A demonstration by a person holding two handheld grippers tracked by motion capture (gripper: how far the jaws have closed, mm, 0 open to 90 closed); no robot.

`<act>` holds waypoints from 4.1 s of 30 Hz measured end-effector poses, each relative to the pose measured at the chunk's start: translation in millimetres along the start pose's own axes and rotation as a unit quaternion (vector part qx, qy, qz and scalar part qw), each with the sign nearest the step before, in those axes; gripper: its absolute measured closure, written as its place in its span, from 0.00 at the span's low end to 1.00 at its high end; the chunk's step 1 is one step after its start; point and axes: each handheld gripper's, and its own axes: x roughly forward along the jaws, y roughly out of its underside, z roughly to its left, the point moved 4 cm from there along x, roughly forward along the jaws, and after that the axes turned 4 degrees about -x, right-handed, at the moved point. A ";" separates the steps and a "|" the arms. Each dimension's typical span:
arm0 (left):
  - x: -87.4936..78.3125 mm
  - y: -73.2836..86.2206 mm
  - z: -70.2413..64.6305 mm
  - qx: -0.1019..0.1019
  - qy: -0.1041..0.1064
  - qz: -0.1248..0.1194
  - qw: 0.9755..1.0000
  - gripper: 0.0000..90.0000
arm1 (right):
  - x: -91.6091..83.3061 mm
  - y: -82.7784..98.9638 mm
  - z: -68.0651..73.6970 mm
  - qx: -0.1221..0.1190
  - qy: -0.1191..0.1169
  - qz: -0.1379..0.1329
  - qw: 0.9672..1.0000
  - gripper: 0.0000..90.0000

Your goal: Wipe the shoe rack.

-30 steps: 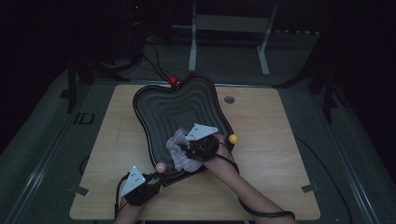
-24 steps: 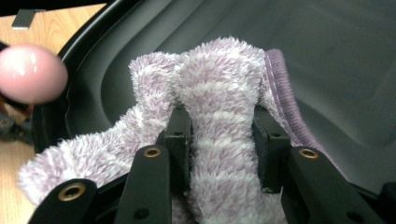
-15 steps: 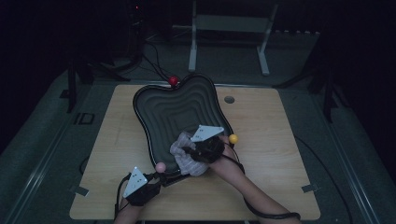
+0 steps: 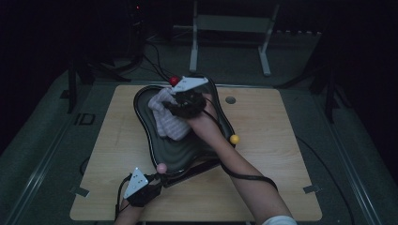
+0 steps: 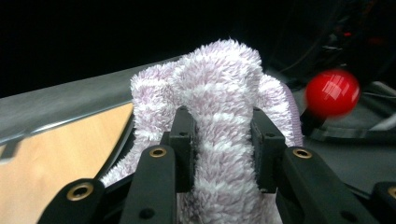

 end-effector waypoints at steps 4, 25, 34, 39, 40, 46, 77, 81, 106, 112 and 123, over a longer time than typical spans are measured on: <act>-0.2 -0.1 0.4 0.000 0.002 0.001 1.000 0.81 | 27.1 -7.8 -11.4 -0.004 0.020 0.025 0.999 0.75; -0.7 -0.2 0.5 -0.007 0.000 0.001 1.000 0.81 | 22.5 52.5 21.7 -0.022 -0.012 0.054 0.998 0.75; -0.8 -0.3 0.1 -0.008 -0.002 0.002 1.000 0.81 | 3.9 78.9 43.8 -0.039 -0.029 0.063 0.997 0.75; -0.7 -0.3 0.1 -0.008 -0.001 0.002 1.000 0.81 | -7.0 93.5 54.2 -0.048 -0.041 0.067 0.996 0.75; -0.7 -0.3 0.1 -0.009 -0.001 0.002 1.000 0.81 | -8.7 95.7 55.9 -0.051 -0.042 0.070 0.995 0.75; -0.9 -0.5 0.1 -0.008 -0.002 0.003 1.000 0.81 | -17.5 105.5 60.7 -0.054 -0.054 0.080 0.994 0.75; -1.2 -0.2 0.0 -0.011 0.005 0.003 1.000 0.81 | -1.7 -9.7 4.6 -0.017 -0.018 0.014 1.000 0.75; -1.1 -0.2 0.0 -0.010 0.007 0.003 1.000 0.81 | 19.5 -24.3 -9.4 -0.012 0.006 0.031 0.999 0.75; -2.2 -0.2 0.2 -0.012 0.002 0.005 1.000 0.81 | 39.9 30.2 27.0 -0.039 -0.007 0.064 0.997 0.74; -2.2 -0.4 -0.1 -0.013 0.000 0.005 1.000 0.81 | 24.9 52.4 43.2 -0.058 -0.020 0.064 0.996 0.74; -2.1 -0.3 -0.3 -0.015 0.001 0.004 1.000 0.81 | 2.2 84.3 67.2 -0.071 -0.039 0.066 0.995 0.74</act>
